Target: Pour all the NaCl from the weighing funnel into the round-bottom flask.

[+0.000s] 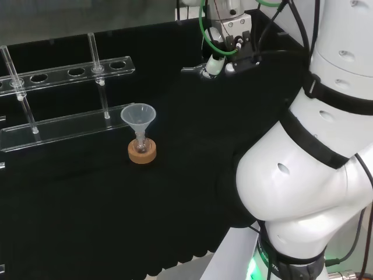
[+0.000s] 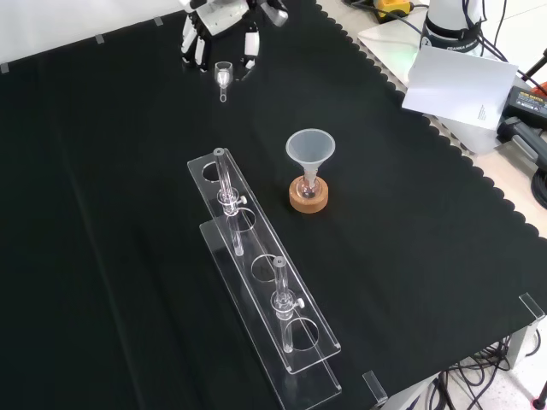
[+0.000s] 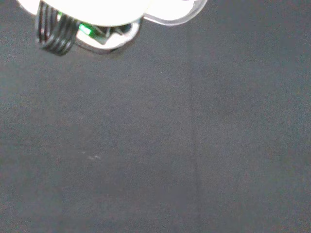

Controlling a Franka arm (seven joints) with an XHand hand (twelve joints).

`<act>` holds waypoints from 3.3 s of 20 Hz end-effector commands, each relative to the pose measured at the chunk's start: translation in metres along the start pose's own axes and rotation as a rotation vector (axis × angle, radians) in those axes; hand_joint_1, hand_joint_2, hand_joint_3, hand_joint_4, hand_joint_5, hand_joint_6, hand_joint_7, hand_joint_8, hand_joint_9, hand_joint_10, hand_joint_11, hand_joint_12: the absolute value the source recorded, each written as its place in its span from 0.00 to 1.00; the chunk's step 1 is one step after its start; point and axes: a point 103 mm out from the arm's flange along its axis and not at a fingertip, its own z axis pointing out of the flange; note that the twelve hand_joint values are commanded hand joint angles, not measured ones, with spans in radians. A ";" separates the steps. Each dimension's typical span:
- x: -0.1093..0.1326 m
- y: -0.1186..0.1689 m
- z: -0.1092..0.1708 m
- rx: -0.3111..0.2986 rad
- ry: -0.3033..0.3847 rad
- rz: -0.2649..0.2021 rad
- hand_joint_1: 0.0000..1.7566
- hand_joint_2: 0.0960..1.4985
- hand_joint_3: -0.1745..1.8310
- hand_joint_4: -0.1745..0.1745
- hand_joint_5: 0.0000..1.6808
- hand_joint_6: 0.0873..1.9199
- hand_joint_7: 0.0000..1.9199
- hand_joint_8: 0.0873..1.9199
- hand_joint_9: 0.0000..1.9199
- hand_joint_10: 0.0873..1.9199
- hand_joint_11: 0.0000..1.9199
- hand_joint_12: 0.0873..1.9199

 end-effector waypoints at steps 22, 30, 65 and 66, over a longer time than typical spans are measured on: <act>0.093 -0.099 -0.011 0.022 -0.091 -0.071 0.64 0.39 0.42 1.00 0.78 0.28 0.30 0.32 0.48 0.15 0.42 0.51; 0.108 -0.106 -0.009 0.052 -0.134 -0.069 0.64 0.39 0.42 1.00 0.78 0.29 0.30 0.32 0.48 0.15 0.42 0.52; 0.136 -0.097 -0.015 0.105 -0.356 -0.091 0.64 0.39 0.42 1.00 0.77 0.30 0.30 0.32 0.48 0.15 0.42 0.52; 0.137 -0.097 -0.016 0.104 -0.359 -0.092 0.64 0.39 0.42 1.00 0.77 0.30 0.30 0.32 0.48 0.15 0.42 0.52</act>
